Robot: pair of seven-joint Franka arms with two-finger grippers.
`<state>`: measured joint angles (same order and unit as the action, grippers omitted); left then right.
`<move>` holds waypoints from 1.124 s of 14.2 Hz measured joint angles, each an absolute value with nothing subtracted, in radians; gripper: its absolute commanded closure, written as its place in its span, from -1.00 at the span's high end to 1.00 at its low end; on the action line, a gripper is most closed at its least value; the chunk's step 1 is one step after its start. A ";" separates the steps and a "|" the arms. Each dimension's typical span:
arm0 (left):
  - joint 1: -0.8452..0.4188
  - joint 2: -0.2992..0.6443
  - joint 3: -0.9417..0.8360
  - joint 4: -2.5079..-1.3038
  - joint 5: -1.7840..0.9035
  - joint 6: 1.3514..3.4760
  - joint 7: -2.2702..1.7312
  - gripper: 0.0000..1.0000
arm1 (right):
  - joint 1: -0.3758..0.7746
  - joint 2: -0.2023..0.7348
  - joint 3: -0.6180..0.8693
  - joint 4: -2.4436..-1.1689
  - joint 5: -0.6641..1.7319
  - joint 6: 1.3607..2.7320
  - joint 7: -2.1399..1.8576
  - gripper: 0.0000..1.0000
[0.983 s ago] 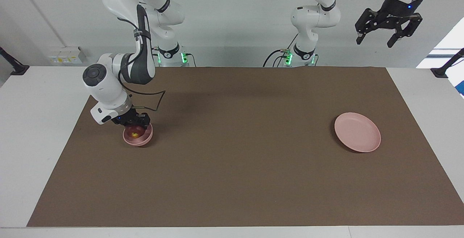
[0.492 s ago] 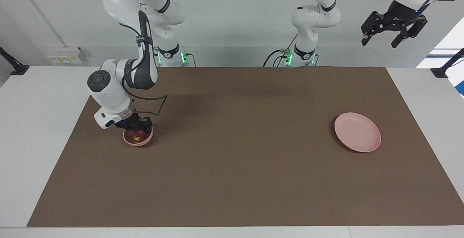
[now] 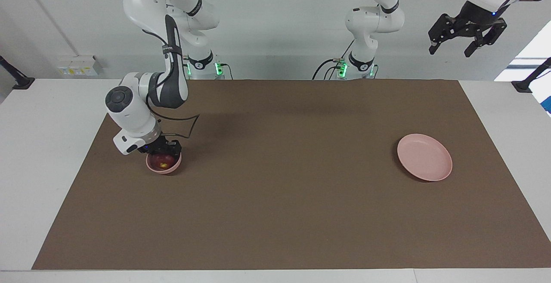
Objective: Move apple from plate to bowl
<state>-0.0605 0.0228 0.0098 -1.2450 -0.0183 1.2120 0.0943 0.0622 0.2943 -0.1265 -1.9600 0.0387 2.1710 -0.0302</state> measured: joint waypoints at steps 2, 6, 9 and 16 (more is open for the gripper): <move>-0.061 0.023 0.010 -1.247 -0.018 1.212 0.094 1.00 | 0.062 0.299 -0.127 -1.960 0.039 2.171 -0.030 1.00; -0.061 0.023 0.010 -1.248 -0.018 1.212 0.094 1.00 | 0.062 0.300 -0.127 -1.955 0.039 2.171 -0.030 1.00; -0.061 0.023 0.010 -1.248 -0.018 1.212 0.094 1.00 | 0.063 0.294 -0.126 -1.927 0.039 2.166 -0.030 1.00; -0.061 0.023 0.010 -1.248 -0.018 1.212 0.094 1.00 | 0.087 0.164 -0.126 -1.790 0.021 1.957 0.026 1.00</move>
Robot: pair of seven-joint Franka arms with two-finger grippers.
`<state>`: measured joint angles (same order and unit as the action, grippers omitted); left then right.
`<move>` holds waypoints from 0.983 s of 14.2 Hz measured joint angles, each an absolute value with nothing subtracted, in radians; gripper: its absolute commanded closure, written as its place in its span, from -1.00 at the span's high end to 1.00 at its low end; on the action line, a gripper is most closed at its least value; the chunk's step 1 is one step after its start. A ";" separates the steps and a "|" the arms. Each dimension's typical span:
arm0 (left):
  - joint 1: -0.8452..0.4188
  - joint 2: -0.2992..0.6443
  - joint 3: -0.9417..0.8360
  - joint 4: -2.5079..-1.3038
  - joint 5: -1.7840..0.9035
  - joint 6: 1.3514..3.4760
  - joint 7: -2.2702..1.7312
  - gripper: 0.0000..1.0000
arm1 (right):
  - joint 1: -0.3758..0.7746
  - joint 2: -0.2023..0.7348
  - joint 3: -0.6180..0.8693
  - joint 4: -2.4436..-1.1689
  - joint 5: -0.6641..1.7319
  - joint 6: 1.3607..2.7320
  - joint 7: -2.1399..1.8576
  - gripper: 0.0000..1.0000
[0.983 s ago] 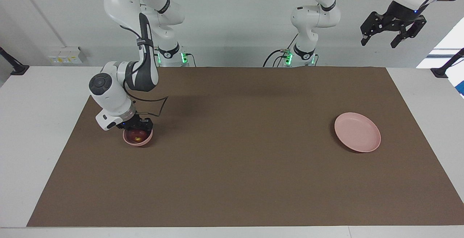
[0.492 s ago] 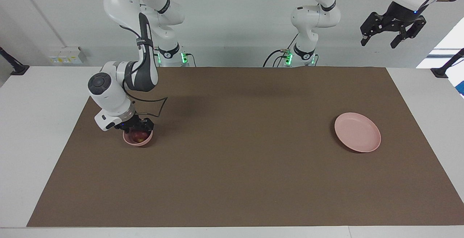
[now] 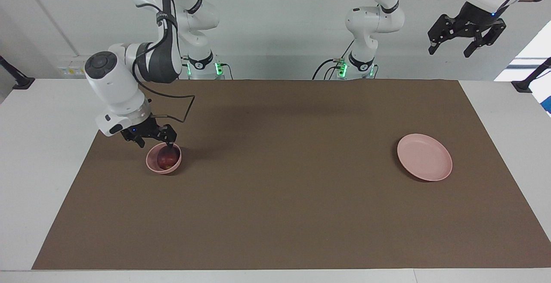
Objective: Move apple from plate to bowl
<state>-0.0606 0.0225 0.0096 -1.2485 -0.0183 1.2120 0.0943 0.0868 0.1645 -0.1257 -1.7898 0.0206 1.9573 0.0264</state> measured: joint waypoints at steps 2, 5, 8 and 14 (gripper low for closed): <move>-0.061 0.023 0.010 -1.248 -0.018 1.212 0.094 1.00 | 0.087 0.126 -0.125 -1.738 0.012 1.846 0.041 1.00; -0.061 0.023 0.010 -1.248 -0.018 1.212 0.094 1.00 | 0.085 0.053 -0.130 -1.666 0.010 1.698 0.046 1.00; -0.061 0.022 0.010 -1.248 -0.018 1.212 0.094 1.00 | 0.079 -0.008 -0.138 -1.606 0.009 1.566 0.046 1.00; -0.061 0.022 0.010 -1.249 -0.018 1.212 0.094 1.00 | 0.070 -0.051 -0.140 -1.543 0.009 1.453 0.047 1.00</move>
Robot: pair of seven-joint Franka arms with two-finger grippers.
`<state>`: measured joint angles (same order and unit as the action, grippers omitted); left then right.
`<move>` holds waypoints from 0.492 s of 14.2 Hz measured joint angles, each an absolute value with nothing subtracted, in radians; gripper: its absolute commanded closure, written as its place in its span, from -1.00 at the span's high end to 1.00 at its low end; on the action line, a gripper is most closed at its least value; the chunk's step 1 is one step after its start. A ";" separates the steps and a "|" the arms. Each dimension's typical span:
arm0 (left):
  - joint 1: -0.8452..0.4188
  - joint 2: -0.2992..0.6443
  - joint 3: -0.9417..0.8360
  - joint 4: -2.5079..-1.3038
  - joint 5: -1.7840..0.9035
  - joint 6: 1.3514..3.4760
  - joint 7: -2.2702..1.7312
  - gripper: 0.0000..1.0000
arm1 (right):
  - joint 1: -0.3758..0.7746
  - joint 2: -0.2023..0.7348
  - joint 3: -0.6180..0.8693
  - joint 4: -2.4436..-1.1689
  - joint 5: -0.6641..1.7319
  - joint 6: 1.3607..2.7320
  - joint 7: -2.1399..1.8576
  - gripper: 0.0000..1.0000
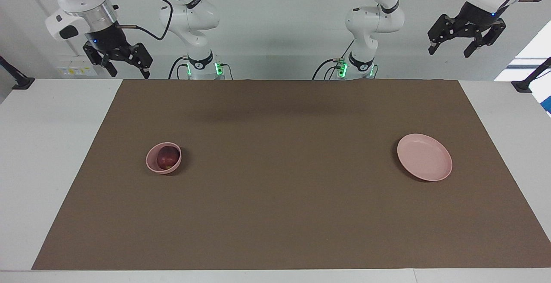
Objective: Move apple from plate to bowl
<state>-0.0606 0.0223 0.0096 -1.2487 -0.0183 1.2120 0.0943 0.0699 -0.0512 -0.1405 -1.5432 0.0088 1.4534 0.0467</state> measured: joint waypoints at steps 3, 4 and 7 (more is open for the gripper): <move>-0.061 0.022 0.010 -1.249 -0.018 1.212 0.094 1.00 | 0.068 -0.051 -0.141 -1.547 0.009 1.452 0.047 1.00; -0.061 0.022 0.010 -1.249 -0.018 1.212 0.094 1.00 | 0.068 -0.051 -0.141 -1.547 0.009 1.452 0.047 1.00; -0.061 0.022 0.010 -1.249 -0.018 1.212 0.094 1.00 | 0.068 -0.051 -0.141 -1.550 0.009 1.452 0.046 1.00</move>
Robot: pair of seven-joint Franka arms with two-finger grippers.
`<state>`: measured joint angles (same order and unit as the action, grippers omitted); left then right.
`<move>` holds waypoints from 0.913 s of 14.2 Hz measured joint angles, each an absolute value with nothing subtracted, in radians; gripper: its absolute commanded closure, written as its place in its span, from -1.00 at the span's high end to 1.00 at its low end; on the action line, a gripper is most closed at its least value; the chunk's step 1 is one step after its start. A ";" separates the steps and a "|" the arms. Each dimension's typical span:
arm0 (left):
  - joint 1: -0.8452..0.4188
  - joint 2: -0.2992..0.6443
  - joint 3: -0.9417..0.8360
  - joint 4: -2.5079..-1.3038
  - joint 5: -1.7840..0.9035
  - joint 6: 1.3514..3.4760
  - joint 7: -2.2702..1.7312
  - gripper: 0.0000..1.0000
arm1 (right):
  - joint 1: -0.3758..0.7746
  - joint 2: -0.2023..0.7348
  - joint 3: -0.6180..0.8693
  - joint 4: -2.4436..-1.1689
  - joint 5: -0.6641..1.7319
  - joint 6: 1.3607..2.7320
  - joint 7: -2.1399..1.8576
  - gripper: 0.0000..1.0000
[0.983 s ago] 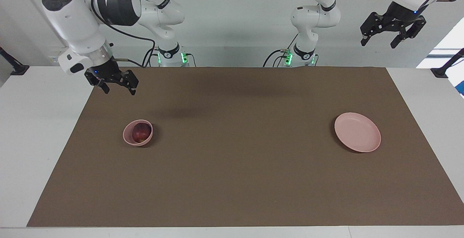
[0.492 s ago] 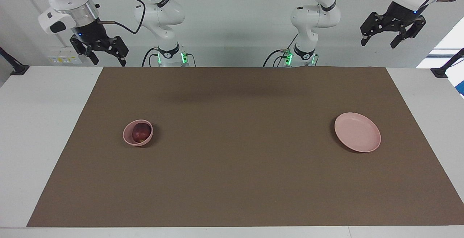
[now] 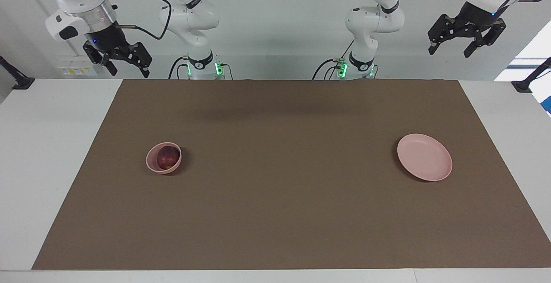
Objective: Move apple from plate to bowl
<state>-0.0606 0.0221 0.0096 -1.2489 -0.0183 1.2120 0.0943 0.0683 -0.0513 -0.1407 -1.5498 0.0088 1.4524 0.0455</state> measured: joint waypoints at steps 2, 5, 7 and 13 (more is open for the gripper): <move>-0.061 0.022 0.010 -1.249 -0.018 1.212 0.094 1.00 | 0.069 -0.051 -0.140 -1.550 0.009 1.454 0.042 1.00; -0.061 0.022 0.010 -1.249 -0.018 1.212 0.094 1.00 | 0.072 -0.053 -0.135 -1.549 0.009 1.456 0.039 1.00; -0.061 0.022 0.010 -1.249 -0.018 1.212 0.094 1.00 | 0.075 -0.056 -0.126 -1.546 -0.009 1.457 0.037 1.00; -0.061 0.022 0.010 -1.249 -0.018 1.212 0.094 1.00 | 0.085 -0.060 -0.124 -1.546 -0.024 1.457 0.037 1.00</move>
<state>-0.0606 0.0221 0.0096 -1.2489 -0.0183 1.2120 0.0943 0.0847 -0.0597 -0.1241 -1.5459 -0.0245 1.4574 0.0372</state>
